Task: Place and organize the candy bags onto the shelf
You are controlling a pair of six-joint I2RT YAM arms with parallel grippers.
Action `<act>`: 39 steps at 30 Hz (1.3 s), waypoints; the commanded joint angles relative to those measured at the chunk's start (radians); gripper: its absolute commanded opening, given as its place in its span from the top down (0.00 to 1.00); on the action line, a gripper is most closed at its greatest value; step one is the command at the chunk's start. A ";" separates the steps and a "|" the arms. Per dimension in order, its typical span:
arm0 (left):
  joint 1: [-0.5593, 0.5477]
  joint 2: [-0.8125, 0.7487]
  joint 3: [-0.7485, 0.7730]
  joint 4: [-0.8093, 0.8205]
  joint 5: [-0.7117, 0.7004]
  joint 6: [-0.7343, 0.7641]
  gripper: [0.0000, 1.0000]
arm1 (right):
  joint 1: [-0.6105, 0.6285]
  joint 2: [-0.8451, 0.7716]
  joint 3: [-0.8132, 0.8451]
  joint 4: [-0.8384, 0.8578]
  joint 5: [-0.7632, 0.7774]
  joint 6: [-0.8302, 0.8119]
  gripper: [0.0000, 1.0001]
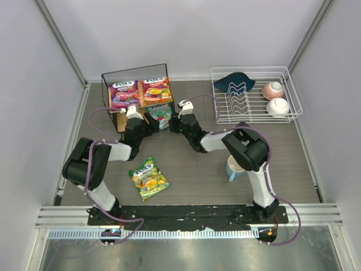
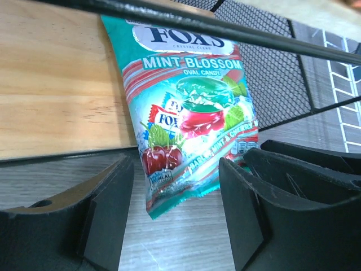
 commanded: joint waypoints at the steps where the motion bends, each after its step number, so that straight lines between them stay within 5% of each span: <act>1: 0.005 -0.096 -0.047 0.022 0.010 -0.015 0.34 | -0.004 -0.121 -0.072 0.081 0.003 0.018 0.53; 12: 0.005 -0.306 -0.193 -0.094 0.037 -0.035 0.33 | 0.015 -0.302 -0.258 0.062 -0.087 0.070 0.45; 22: 0.003 -0.852 -0.356 -0.617 -0.104 -0.118 0.27 | 0.308 -0.367 -0.398 -0.044 -0.294 0.100 0.39; 31: 0.003 -1.358 -0.363 -1.008 -0.210 -0.104 0.21 | 0.441 -0.377 -0.528 0.033 -0.190 0.218 0.35; 39: 0.003 -1.401 -0.347 -1.081 -0.211 -0.096 0.20 | 0.469 -0.321 -0.510 0.024 -0.176 0.228 0.35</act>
